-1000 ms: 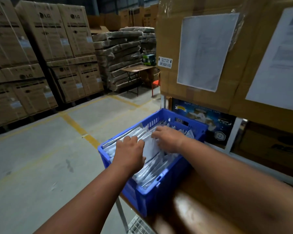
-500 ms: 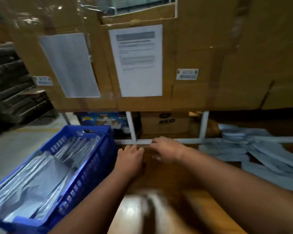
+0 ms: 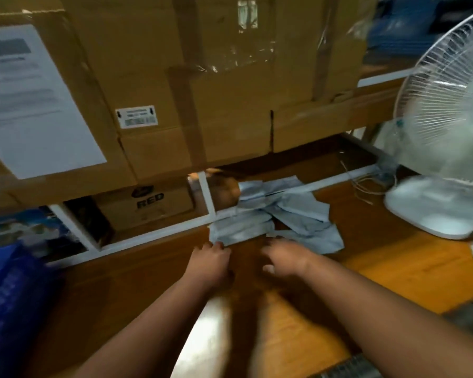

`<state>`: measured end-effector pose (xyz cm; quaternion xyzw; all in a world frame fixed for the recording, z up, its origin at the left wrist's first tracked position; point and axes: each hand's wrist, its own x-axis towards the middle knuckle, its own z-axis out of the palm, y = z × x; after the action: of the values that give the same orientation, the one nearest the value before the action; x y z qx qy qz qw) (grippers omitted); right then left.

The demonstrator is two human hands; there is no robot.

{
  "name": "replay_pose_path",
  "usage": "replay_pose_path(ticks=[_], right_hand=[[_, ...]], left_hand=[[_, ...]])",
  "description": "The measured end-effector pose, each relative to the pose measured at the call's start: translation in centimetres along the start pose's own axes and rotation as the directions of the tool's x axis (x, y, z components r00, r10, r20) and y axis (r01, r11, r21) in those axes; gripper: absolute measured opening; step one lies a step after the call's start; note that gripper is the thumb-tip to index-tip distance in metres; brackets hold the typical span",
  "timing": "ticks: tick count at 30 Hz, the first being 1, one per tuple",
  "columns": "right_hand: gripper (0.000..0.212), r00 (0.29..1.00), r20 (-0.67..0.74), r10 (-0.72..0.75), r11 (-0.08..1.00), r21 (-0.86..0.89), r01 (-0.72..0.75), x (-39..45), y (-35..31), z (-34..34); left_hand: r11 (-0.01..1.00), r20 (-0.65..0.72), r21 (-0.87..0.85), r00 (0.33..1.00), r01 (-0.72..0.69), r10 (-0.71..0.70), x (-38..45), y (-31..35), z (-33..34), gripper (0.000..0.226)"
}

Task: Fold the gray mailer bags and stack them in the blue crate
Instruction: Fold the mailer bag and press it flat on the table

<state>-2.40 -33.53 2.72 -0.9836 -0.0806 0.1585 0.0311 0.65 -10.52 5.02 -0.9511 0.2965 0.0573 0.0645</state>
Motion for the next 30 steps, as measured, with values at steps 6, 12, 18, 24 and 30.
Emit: replay_pose_path(ticks=[6, 12, 18, 24, 30], right_hand=[[0.058, 0.993, 0.007, 0.116, 0.993, 0.017, -0.116, -1.8, 8.8, 4.2], [0.058, 0.991, -0.059, 0.12, 0.992, 0.046, -0.118, -2.3, 12.2, 7.5], [0.056, 0.982, -0.16, 0.099, 0.994, -0.025, -0.104, -2.0, 11.2, 8.3], [0.054, 0.974, -0.223, 0.031, 0.995, -0.084, -0.051, -1.8, 7.1, 8.6], [0.043, 0.953, -0.276, -0.127, 0.987, -0.125, 0.096, -1.4, 0.0, 8.7]], left_hand=[[0.985, 0.136, -0.087, 0.978, -0.15, 0.16, 6.0, 6.6, 4.1, 0.065], [0.961, 0.242, -0.135, 0.932, -0.243, 0.27, 11.5, 11.1, 7.1, 0.086], [0.969, 0.256, -0.081, 0.934, -0.235, 0.248, 11.6, 10.7, 9.9, 0.093], [0.983, 0.177, -0.049, 0.967, -0.175, 0.181, 5.9, 8.5, 9.4, 0.089], [0.999, 0.063, -0.017, 0.997, -0.036, 0.037, -0.8, 4.5, 11.0, 0.081]])
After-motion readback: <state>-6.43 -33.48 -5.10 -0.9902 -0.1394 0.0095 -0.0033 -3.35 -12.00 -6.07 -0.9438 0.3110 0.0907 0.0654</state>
